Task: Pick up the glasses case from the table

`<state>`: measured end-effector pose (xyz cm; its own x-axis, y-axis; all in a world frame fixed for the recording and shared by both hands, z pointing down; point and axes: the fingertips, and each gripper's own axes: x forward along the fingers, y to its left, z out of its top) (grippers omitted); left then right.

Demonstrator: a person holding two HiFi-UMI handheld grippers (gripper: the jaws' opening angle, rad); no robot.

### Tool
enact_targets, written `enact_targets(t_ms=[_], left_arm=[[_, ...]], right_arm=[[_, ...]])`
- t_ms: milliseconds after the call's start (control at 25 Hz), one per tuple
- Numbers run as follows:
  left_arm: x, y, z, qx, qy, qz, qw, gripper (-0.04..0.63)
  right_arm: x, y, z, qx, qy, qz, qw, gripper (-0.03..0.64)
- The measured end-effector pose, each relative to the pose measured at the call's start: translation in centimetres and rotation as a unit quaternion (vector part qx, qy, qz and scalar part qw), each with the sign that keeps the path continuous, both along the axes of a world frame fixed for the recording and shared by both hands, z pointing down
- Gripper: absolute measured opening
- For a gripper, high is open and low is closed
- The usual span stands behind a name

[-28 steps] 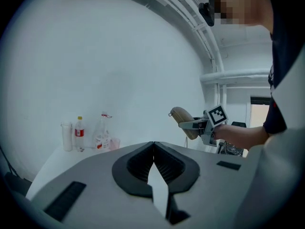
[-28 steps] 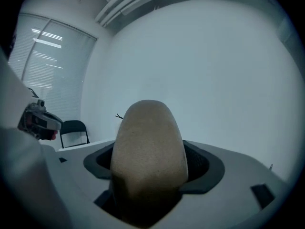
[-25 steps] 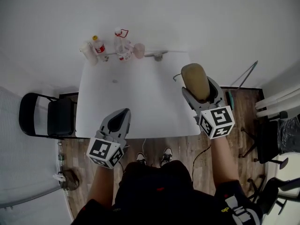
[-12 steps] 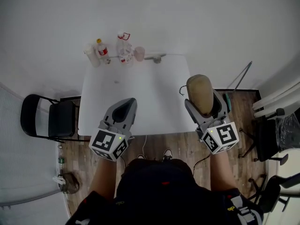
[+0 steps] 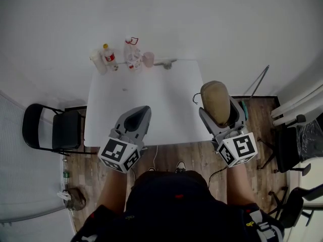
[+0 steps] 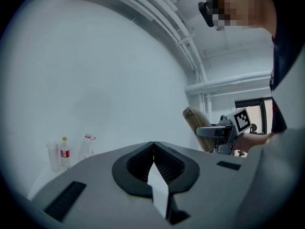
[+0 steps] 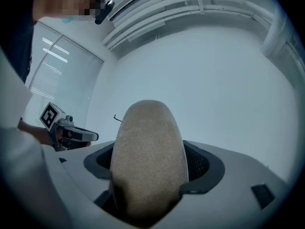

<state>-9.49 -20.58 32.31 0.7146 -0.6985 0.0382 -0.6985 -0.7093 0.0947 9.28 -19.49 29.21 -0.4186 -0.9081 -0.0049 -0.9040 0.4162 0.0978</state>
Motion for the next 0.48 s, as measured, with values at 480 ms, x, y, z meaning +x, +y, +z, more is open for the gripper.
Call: enact_targets(t_ms=[480], left_arm=[[0.37,0.28,0.00,-0.002,-0.002,0.010,0.9999,0.020]], right_arm=[[-0.08,0.30,0.24,-0.005,0.006,0.000,1.000,0.394]])
